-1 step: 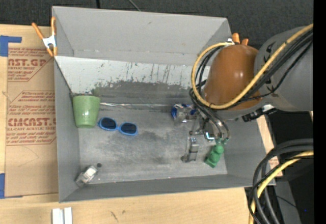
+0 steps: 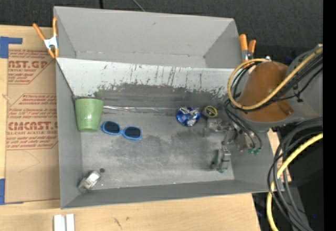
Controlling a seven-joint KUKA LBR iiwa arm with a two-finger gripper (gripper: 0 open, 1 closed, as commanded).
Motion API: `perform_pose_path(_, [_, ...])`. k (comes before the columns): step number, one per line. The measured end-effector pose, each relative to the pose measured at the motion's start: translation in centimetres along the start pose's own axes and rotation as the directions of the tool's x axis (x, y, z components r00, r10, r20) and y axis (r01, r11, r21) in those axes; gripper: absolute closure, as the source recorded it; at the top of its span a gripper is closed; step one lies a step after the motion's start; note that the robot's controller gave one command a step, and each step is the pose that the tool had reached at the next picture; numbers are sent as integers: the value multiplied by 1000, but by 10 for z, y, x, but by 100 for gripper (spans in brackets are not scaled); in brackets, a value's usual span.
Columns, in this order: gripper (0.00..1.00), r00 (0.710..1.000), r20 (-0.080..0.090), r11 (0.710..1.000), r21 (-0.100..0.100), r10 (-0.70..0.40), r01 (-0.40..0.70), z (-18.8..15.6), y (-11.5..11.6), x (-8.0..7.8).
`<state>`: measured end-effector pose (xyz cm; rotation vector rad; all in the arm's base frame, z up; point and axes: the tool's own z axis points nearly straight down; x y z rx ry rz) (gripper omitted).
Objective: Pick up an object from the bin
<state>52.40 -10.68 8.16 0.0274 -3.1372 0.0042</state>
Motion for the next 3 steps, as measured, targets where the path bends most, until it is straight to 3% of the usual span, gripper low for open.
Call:
perform_pose_path(1, [0, 982, 17, 982, 3, -189, 189, 9, -40, 41])
perform_pose_path(2, [100, 982, 7, 982, -2, -191, 191, 10, -39, 44])
perform_pose_path(3, [100, 988, 16, 988, 3, -155, 155, -163, -33, 15])
